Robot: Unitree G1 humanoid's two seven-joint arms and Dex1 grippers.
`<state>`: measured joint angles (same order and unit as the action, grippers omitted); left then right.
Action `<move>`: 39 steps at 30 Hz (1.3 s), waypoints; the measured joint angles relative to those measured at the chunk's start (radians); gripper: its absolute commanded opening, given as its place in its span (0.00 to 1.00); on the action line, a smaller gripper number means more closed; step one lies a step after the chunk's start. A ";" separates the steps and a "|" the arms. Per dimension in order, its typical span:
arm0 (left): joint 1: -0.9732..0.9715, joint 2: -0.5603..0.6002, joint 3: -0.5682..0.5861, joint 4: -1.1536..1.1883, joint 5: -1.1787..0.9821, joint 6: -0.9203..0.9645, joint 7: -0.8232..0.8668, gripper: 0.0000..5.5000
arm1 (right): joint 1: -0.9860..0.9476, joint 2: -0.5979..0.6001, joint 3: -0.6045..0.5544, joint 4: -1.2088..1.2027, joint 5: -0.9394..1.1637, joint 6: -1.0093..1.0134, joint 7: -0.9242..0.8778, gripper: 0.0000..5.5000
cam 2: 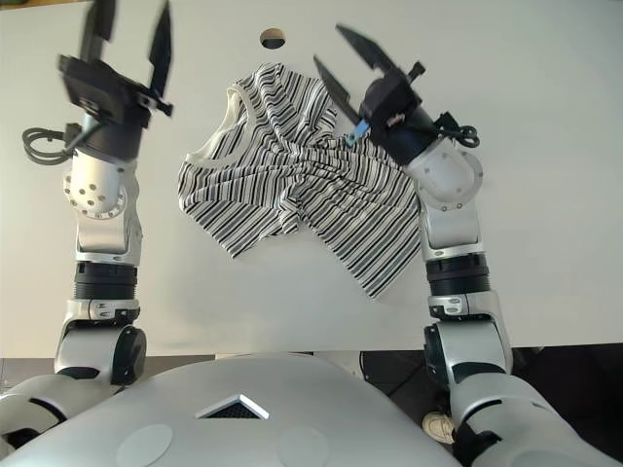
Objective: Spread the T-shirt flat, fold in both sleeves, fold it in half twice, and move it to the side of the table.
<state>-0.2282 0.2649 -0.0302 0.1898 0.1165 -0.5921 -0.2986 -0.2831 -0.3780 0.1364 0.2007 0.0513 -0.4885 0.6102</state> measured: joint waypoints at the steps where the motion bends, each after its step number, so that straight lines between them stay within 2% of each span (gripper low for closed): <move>1: 0.010 0.021 -0.030 0.003 0.038 0.000 -0.016 0.43 | 0.007 -0.005 0.004 0.019 0.000 0.003 0.015 0.32; 4: 0.036 0.078 -0.104 0.036 0.144 -0.002 -0.054 0.43 | -0.006 -0.027 0.006 0.104 -0.056 -0.001 0.008 0.32; 9: 0.093 0.184 -0.214 0.066 0.246 -0.002 -0.145 0.43 | -0.057 -0.028 0.076 0.261 -0.196 -0.018 -0.027 0.32; 16: 0.127 0.323 -0.267 0.071 0.349 -0.006 -0.190 0.43 | -0.058 -0.065 0.163 0.341 -0.291 -0.042 0.033 0.32; 24: 0.077 0.486 -0.317 0.057 0.491 -0.075 -0.192 0.43 | 0.004 -0.124 0.259 0.205 -0.305 -0.057 0.173 0.32; 28: 0.007 0.544 -0.329 0.128 0.646 -0.068 -0.084 0.43 | 0.044 -0.124 0.357 0.079 -0.355 -0.074 0.198 0.32; 31: -0.065 0.579 -0.378 0.204 0.814 -0.063 0.061 0.43 | 0.050 -0.063 0.440 0.039 -0.383 -0.074 0.198 0.32; 36: -0.241 0.616 -0.567 0.376 1.202 -0.001 0.451 0.43 | 0.045 0.070 0.546 0.085 -0.406 -0.076 0.155 0.32; 39: -0.308 0.618 -0.669 0.473 1.349 0.045 0.679 0.43 | 0.041 0.141 0.576 0.127 -0.410 -0.075 0.123 0.32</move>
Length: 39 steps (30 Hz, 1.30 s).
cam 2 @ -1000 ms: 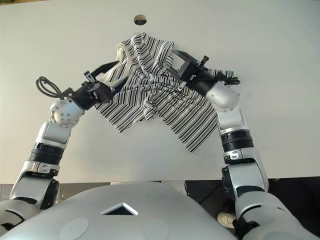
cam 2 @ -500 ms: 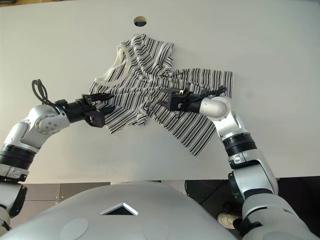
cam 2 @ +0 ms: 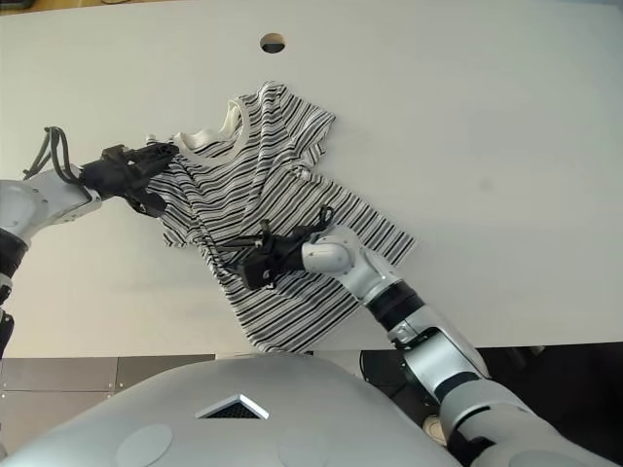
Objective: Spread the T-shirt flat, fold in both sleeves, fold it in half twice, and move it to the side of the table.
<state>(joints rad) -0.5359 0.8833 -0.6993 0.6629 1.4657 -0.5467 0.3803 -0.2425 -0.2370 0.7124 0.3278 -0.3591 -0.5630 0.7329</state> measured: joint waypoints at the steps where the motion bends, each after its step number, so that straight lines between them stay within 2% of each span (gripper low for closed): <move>1: -0.020 -0.002 -0.026 0.031 0.029 0.017 0.064 0.43 | -0.001 0.014 0.005 0.011 0.000 -0.001 -0.011 0.32; 5: -0.080 -0.026 -0.093 0.161 0.079 0.073 0.210 0.43 | 0.000 0.035 -0.027 0.027 0.047 0.002 -0.035 0.32; 11: -0.158 -0.065 -0.159 0.326 0.080 0.117 0.303 0.43 | -0.045 0.021 -0.248 -0.098 0.498 0.106 0.104 0.32; 12: -0.165 -0.069 -0.163 0.341 0.077 0.117 0.307 0.43 | -0.067 0.020 -0.273 -0.092 0.517 0.114 0.105 0.32; 15: -0.180 -0.081 -0.177 0.366 0.060 0.119 0.323 0.43 | -0.186 0.051 -0.344 0.066 0.497 0.142 0.032 0.32; 17: -0.182 -0.083 -0.173 0.378 0.018 0.103 0.323 0.43 | -0.281 0.071 -0.372 0.251 0.420 0.152 -0.095 0.32; 22: -0.184 -0.075 -0.155 0.392 -0.070 0.064 0.326 0.43 | -0.460 0.080 -0.363 0.674 0.193 0.127 -0.392 0.32; 27: -0.182 -0.039 -0.038 0.312 -0.259 -0.025 0.345 0.43 | -0.499 0.064 -0.344 0.873 0.067 0.142 -0.534 0.32; 31: -0.159 -0.006 0.056 0.217 -0.394 -0.074 0.325 0.43 | -0.524 0.022 -0.340 0.913 0.025 0.154 -0.549 0.32; 39: -0.045 -0.012 0.270 0.026 -0.758 -0.155 0.073 0.43 | -0.551 -0.186 -0.360 0.976 -0.014 0.236 -0.525 0.32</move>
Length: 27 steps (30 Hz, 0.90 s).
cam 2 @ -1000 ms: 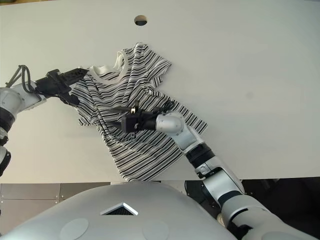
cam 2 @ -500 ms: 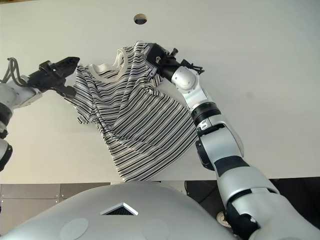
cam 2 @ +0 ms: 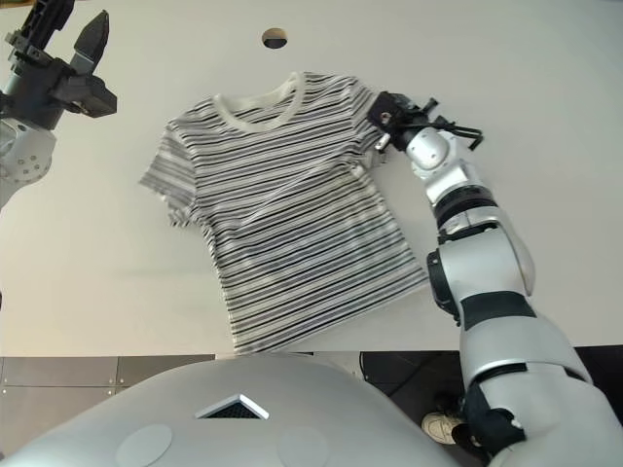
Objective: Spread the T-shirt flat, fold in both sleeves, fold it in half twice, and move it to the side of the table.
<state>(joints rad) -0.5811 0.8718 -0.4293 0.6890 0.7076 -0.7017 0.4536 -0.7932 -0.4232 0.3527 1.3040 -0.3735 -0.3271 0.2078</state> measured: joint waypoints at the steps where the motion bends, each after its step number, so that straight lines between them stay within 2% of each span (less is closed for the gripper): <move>1: 0.012 -0.010 0.011 -0.011 -0.027 0.001 -0.029 0.43 | 0.000 -0.010 -0.005 0.003 0.000 0.006 0.000 0.32; 8: 0.089 -0.092 0.095 -0.047 -0.204 0.015 -0.220 0.43 | 0.001 -0.053 -0.029 0.010 -0.005 0.032 0.012 0.32; 13: 0.154 -0.222 0.177 -0.046 -0.479 0.087 -0.456 0.43 | 0.002 -0.068 -0.067 -0.016 -0.004 -0.022 -0.056 0.32; 16: 0.218 -0.272 0.256 -0.097 -0.698 0.239 -0.638 0.43 | -0.007 -0.073 -0.098 -0.123 0.006 -0.120 -0.103 0.32; 19: 0.321 -0.309 0.280 -0.260 -0.886 0.490 -0.832 0.43 | -0.010 -0.077 -0.122 -0.290 0.023 -0.186 -0.113 0.32; 23: 0.412 -0.312 0.318 -0.460 -1.050 0.807 -0.963 0.43 | 0.031 -0.089 -0.146 -0.472 0.034 -0.185 -0.098 0.32; 27: 0.463 -0.311 0.369 -0.579 -1.133 1.028 -0.990 0.43 | 0.086 -0.087 -0.146 -0.567 0.035 -0.148 -0.075 0.32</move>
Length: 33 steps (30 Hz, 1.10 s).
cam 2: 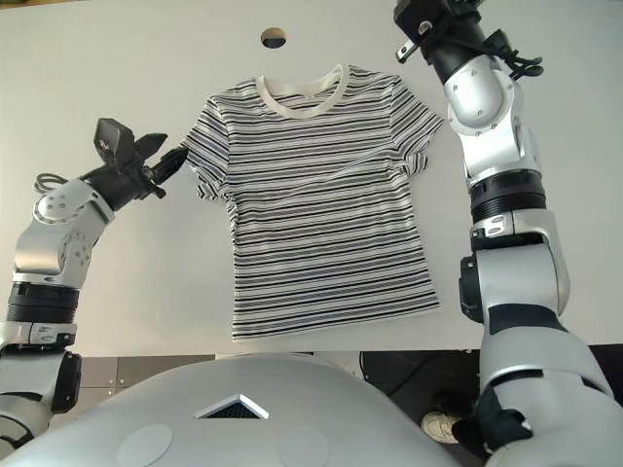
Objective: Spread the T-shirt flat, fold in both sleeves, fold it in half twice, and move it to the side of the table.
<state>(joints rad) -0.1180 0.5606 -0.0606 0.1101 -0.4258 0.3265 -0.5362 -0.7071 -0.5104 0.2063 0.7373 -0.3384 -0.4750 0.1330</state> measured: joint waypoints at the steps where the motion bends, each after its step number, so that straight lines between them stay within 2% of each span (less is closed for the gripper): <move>1: 0.000 -0.001 0.010 -0.009 -0.008 0.033 -0.003 0.43 | 0.009 0.001 0.000 -0.020 0.000 0.010 0.005 0.32; 6: 0.000 -0.025 0.022 0.008 0.014 0.084 -0.002 0.43 | 0.039 0.005 0.000 -0.092 0.000 0.035 0.022 0.32; 21: -0.072 -0.124 0.043 0.204 0.082 0.047 -0.035 0.43 | 0.091 0.026 0.000 -0.146 0.001 0.058 0.065 0.32; 33: -0.138 -0.161 0.086 0.337 0.093 -0.001 -0.058 0.10 | 0.094 0.028 0.000 -0.150 0.000 0.060 0.074 0.32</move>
<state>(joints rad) -0.2564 0.3992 0.0255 0.4471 -0.3332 0.3260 -0.5940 -0.6134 -0.4829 0.2060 0.5874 -0.3383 -0.4154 0.2070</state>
